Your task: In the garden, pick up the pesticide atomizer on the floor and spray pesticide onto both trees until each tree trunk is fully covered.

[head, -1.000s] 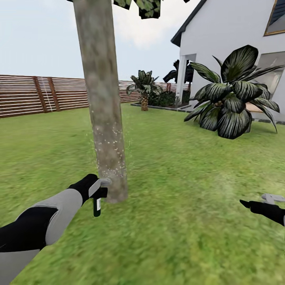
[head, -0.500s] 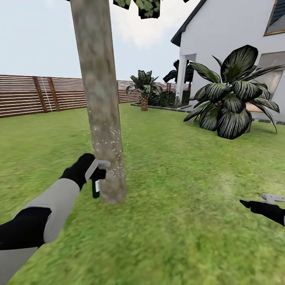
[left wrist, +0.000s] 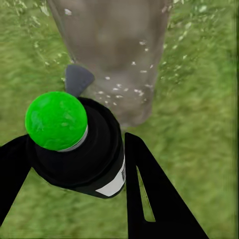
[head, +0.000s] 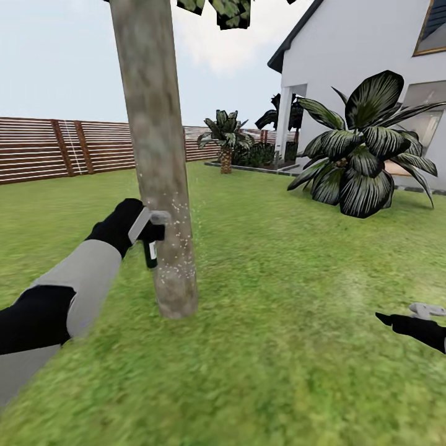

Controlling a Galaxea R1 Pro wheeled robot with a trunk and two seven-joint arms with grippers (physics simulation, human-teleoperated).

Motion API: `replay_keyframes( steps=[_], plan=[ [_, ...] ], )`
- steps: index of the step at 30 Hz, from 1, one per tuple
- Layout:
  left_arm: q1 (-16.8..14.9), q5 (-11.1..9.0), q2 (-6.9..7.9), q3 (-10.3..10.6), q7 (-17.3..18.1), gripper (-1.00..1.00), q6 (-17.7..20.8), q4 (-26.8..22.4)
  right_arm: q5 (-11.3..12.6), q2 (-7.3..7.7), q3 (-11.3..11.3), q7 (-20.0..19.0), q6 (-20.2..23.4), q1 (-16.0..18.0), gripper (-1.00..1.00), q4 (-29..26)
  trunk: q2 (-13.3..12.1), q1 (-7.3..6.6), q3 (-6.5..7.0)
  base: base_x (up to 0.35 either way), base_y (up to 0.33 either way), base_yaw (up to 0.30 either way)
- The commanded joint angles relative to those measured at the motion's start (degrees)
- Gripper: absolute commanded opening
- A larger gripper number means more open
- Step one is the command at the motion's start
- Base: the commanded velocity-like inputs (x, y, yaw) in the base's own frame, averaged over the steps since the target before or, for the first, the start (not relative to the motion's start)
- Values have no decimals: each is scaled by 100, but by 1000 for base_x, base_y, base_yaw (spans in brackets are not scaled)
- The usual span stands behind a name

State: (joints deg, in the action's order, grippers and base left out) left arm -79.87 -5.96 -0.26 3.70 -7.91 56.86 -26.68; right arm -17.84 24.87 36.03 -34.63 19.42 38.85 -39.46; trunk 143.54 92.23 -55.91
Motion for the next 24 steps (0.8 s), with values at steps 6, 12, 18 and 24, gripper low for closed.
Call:
replay_keyframes(
  steps=[6,12,18,24],
  plan=[
    [-707,-10,-11,0,0,-100,0,67,0,2,-1,0,0,0,100,1,-1,1,-1,0,0,0],
    [-909,-11,-10,0,0,-100,7,215,0,7,-3,0,0,0,100,0,-1,1,-1,0,0,0],
    [-916,-11,-13,10,0,-100,1,224,0,9,0,0,0,0,100,1,-1,1,-1,0,0,0],
    [-916,-11,-9,26,0,-100,-10,653,0,15,-1,0,0,0,100,0,-1,1,-1,-159,0,0]
  ],
)
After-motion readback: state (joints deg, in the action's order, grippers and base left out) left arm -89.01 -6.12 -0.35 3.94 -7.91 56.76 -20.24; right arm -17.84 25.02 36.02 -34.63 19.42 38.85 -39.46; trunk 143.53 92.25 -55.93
